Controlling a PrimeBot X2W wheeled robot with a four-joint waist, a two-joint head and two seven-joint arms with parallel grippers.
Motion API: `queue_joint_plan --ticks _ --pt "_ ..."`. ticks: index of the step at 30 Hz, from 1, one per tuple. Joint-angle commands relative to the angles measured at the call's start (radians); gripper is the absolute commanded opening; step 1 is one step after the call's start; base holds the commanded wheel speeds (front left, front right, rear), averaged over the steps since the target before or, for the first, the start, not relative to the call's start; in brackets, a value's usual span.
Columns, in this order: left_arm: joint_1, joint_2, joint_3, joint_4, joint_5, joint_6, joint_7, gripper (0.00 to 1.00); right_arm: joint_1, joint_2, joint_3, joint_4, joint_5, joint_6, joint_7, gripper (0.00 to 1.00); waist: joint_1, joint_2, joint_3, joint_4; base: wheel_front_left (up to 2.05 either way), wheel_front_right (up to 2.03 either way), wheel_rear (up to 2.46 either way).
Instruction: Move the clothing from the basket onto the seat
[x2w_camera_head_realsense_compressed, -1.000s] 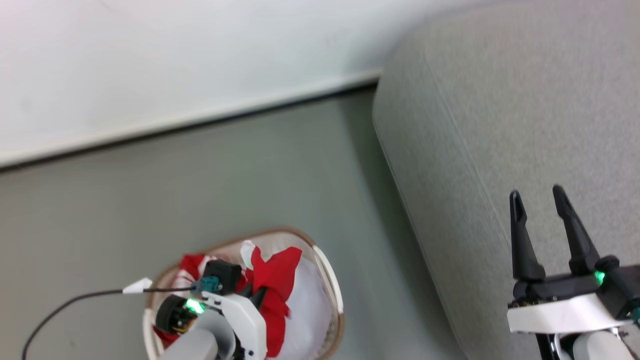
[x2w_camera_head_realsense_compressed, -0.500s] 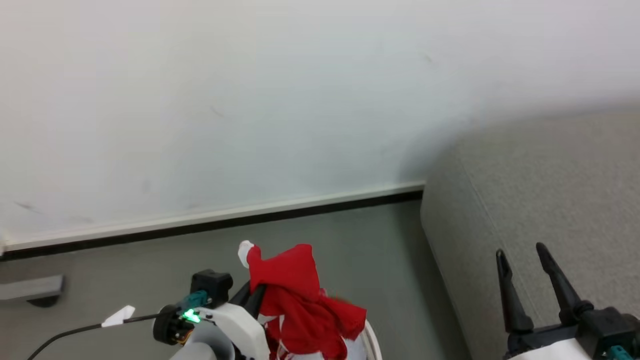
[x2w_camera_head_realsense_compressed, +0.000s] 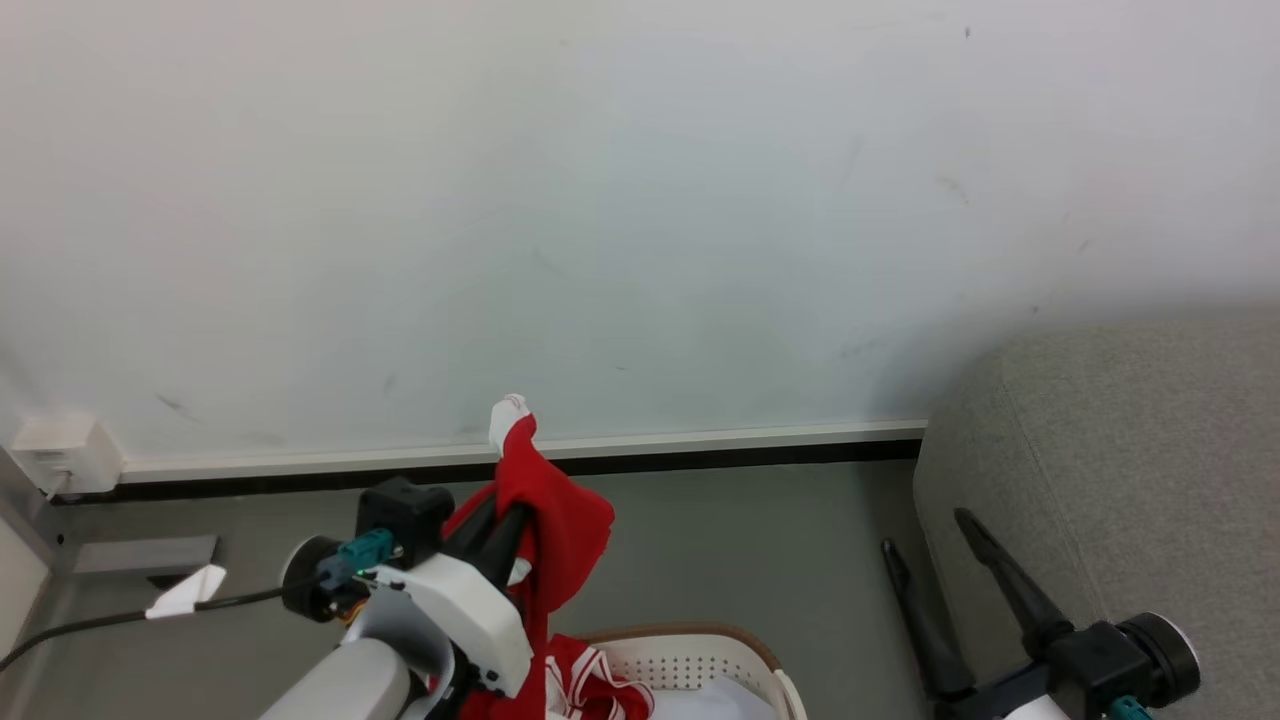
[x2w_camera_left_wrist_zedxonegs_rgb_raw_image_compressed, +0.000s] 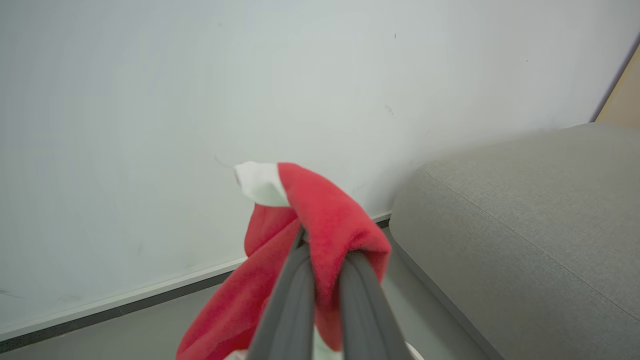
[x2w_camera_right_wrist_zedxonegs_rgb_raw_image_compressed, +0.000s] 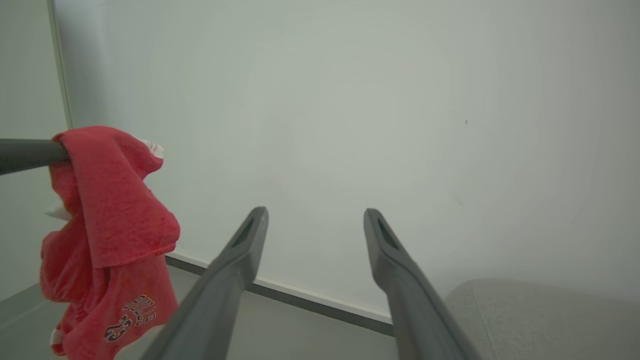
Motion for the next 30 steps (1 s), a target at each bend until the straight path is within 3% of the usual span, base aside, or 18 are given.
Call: queue_joint_plan --ticks 1,7,16,23,28,29,30 --pt "-0.004 0.017 -0.001 -0.025 0.018 0.007 0.011 0.00 -0.024 -0.011 0.025 0.004 0.008 -0.002 -0.002 1.00 0.0002 -0.0001 0.000 0.009 0.00 0.00 0.00" --pt "-0.006 0.034 -0.017 -0.130 0.022 0.020 0.058 0.00 -0.092 -0.047 0.169 0.015 0.042 -0.002 -0.002 1.00 0.0002 -0.0001 -0.003 0.033 0.00 0.00 0.00" --pt "-0.029 0.000 -0.088 -0.250 0.053 0.007 0.112 0.00 -0.200 -0.107 0.395 0.021 0.113 -0.002 -0.002 1.00 0.0002 -0.0001 -0.011 0.051 0.00 0.00 0.00" --pt "-0.046 -0.045 -0.138 -0.298 0.066 -0.009 0.135 0.00 -0.269 -0.117 0.480 0.090 0.119 -0.002 -0.002 1.00 0.0002 -0.0001 -0.015 0.049 0.00 0.00 0.00" --pt "-0.051 -0.059 -0.169 -0.342 0.061 -0.024 0.157 0.00 -0.299 -0.075 0.492 0.208 0.151 -0.002 0.006 1.00 0.0002 -0.0001 -0.013 0.046 0.00 0.00 0.00" --pt "-0.052 -0.058 -0.173 -0.346 0.061 -0.026 0.160 0.00 -0.310 -0.068 0.496 0.221 0.158 -0.002 0.003 0.40 0.0002 -0.0001 -0.011 0.045 0.00 0.00 0.00" --pt "-0.052 -0.057 -0.174 -0.346 0.061 -0.025 0.163 0.00 -0.316 -0.059 0.492 0.236 0.179 -0.002 0.003 0.00 0.0002 -0.0001 -0.009 0.044 0.00 0.00 0.00"
